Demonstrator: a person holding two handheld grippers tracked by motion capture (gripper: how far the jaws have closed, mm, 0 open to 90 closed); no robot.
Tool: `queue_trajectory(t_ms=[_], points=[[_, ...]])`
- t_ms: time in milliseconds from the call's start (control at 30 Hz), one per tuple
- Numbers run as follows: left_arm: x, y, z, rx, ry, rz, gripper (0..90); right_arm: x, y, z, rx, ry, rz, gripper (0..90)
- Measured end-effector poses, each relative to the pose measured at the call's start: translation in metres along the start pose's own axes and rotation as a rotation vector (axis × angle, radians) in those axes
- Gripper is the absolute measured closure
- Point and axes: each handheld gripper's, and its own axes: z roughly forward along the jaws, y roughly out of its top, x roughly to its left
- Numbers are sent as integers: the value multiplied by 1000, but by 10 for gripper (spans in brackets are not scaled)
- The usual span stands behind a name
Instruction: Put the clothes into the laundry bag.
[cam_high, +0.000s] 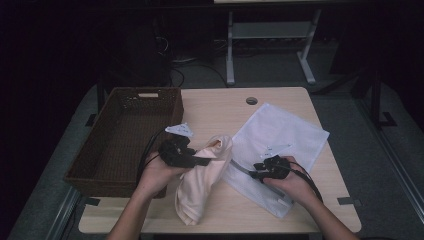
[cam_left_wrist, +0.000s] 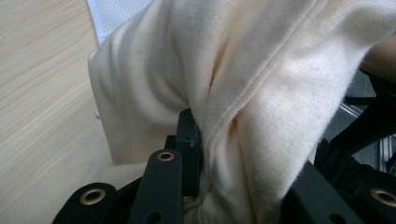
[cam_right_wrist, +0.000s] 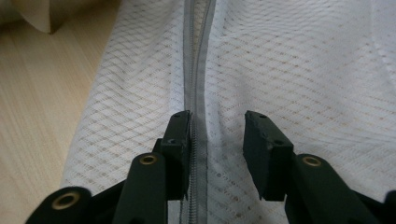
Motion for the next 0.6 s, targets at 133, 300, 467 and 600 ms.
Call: queue_trajectory(t_ms=[133, 300, 467, 600], points=[[0, 0, -1, -1, -1, 0, 724, 0, 0, 0, -5, -10, -17, 701], [1, 0, -2, -3, 1, -1, 724, -1, 3, -6, -65, -15, 0, 743], [1, 0, -2, -6, 2, -3, 724, -1, 0, -1, -6, -20, -30, 763], [1, -1, -2, -4, 2, -2, 725, -1, 0, 1, 8, -28, -43, 840]])
